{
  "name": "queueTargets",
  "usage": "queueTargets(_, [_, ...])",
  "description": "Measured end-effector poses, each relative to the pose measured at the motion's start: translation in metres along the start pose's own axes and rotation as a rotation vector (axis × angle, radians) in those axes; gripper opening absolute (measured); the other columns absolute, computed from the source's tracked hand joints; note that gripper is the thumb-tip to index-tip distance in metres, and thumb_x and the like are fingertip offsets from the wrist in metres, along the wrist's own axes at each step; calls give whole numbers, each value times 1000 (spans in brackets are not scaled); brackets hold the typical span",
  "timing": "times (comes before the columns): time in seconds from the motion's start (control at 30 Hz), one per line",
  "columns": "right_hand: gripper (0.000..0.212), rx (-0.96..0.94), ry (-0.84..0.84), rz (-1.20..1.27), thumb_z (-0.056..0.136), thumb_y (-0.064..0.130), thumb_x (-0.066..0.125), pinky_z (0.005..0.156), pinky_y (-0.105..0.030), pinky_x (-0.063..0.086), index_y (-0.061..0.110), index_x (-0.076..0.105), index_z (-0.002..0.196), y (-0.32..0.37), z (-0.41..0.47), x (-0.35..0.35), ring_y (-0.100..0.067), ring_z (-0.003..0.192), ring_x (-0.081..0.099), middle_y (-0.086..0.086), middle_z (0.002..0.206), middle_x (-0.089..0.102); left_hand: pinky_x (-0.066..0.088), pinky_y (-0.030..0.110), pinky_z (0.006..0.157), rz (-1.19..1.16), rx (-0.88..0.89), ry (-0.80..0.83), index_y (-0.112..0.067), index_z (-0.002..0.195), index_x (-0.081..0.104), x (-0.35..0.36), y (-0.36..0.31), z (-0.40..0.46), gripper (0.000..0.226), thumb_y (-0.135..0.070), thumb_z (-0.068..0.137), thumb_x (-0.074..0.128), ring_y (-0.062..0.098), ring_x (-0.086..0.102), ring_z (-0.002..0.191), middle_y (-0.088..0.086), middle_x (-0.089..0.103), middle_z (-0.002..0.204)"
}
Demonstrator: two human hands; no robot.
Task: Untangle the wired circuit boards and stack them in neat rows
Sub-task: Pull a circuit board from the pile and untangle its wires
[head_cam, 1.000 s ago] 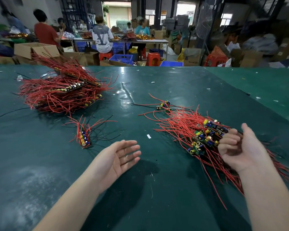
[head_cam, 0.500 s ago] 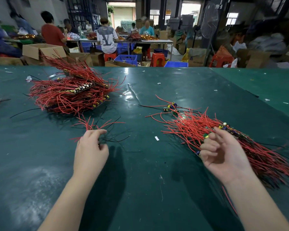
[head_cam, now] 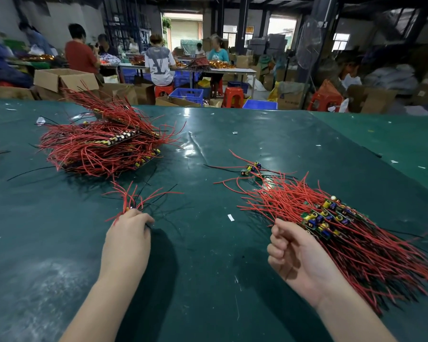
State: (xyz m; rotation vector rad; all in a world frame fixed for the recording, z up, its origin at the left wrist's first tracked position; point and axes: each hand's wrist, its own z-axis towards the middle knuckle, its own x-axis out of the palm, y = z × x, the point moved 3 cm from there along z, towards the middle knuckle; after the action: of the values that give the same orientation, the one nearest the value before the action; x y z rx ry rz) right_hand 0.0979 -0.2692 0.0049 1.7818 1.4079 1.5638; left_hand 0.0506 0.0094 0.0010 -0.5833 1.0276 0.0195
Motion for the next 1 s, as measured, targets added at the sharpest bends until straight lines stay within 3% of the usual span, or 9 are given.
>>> queueTargets(0.13, [20,8,9,-10,77,26,62,36,-19,34,13,56,62,-2,0,2,-10,40,37,2,52,35,38,29,69,-66,55,-29,-15,81,77,-6,-9,-2,17,1,79,70,26,66,84,-1,70,84])
queueTargets(0.27, [20,18,31,-40,75,26,63,37,-19,34,13,57,61,-3,0,5,-11,42,37,1,54,34,49,20,78,-289,520,87,-19,91,77,-4,-57,-30,24,0,75,76,4,65,83,-10,71,91])
queueTargets(0.37, [18,15,32,-74,72,27,64,39,-19,33,15,59,60,-3,0,6,-11,43,36,1,55,35,50,15,75,-589,729,38,-13,104,72,-14,-84,-52,21,-6,89,59,-1,63,88,-11,67,104])
queueTargets(0.5, [18,2,27,-129,70,28,64,40,-19,35,16,61,57,-3,-1,4,-11,43,40,1,53,39,43,14,68,-659,462,-280,-13,84,67,-29,-67,-40,23,0,84,47,4,58,74,-13,61,80])
queueTargets(0.6, [17,-7,35,-182,69,29,65,41,-20,38,16,62,59,-5,0,4,-12,43,44,1,52,41,46,23,73,-491,148,-106,-20,83,63,-12,-47,-24,21,0,84,55,9,58,82,-12,61,84])
queueTargets(0.67, [17,-13,72,-208,68,30,66,41,-20,39,15,63,63,-7,1,4,-13,43,46,0,52,44,43,33,88,-264,71,64,-19,91,66,5,-39,-21,7,-19,89,59,19,57,96,-5,62,95])
queueTargets(0.73, [19,-10,131,-251,69,33,67,43,-21,41,14,64,68,-9,1,4,-13,46,47,-1,54,46,37,33,97,-120,-6,186,-22,109,63,18,-35,-21,27,-41,91,56,23,49,110,-3,60,111])
queueTargets(0.83, [14,-5,212,-308,76,28,72,46,-21,42,16,67,69,-10,0,5,-13,50,50,0,57,49,37,31,95,-167,-59,218,-25,120,57,21,-35,-22,39,-48,88,57,19,46,110,-8,60,114])
queueTargets(1.0, [20,9,278,-345,73,33,66,49,-23,42,14,67,70,-11,-3,9,-15,53,50,-3,60,48,43,29,84,-428,-110,213,-34,106,60,17,-37,-22,30,-22,81,71,11,58,100,-16,66,94])
